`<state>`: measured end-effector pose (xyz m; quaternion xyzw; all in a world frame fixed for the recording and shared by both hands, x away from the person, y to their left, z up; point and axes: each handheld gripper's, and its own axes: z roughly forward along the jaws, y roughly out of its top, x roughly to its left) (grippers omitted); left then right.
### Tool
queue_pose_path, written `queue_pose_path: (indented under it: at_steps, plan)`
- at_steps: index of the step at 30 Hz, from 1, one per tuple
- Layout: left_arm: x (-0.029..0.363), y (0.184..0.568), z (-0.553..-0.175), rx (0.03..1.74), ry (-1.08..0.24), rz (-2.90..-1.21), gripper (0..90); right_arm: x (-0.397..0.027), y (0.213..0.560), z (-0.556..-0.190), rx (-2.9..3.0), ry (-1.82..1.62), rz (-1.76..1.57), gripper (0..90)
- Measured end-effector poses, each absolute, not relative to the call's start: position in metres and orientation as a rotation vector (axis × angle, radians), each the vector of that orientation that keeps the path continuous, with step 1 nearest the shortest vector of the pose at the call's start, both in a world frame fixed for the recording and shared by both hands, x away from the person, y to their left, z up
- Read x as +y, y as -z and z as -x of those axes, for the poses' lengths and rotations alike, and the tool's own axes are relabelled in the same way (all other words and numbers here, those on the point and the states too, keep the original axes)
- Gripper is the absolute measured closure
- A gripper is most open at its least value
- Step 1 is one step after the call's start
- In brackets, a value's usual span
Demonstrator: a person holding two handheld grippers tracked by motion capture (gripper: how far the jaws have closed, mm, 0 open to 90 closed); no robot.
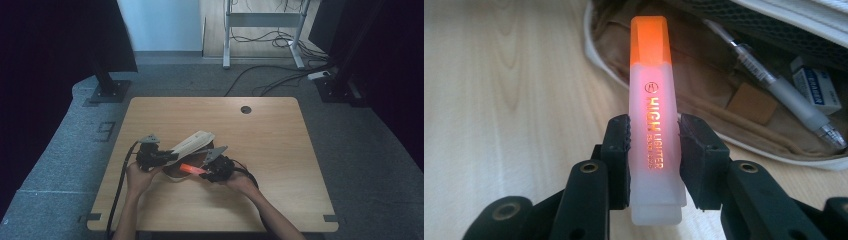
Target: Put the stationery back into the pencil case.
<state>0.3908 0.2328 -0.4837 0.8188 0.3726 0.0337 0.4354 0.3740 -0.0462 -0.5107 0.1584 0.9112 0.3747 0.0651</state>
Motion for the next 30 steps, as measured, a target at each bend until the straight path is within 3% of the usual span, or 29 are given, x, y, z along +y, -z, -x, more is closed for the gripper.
queue_pose_path:
  at_steps: [26, 30]
  plan:
    - [0.233, 0.484, -0.391, 0.93, -0.071, -2.036, 75.1, -0.004, 0.527, -0.409, 2.748, -1.067, -0.496, 64.7]
    - [0.234, 0.484, -0.391, 0.93, -0.069, -2.036, 75.1, -0.003, 0.528, -0.412, 2.743, -1.059, -0.498, 60.7]
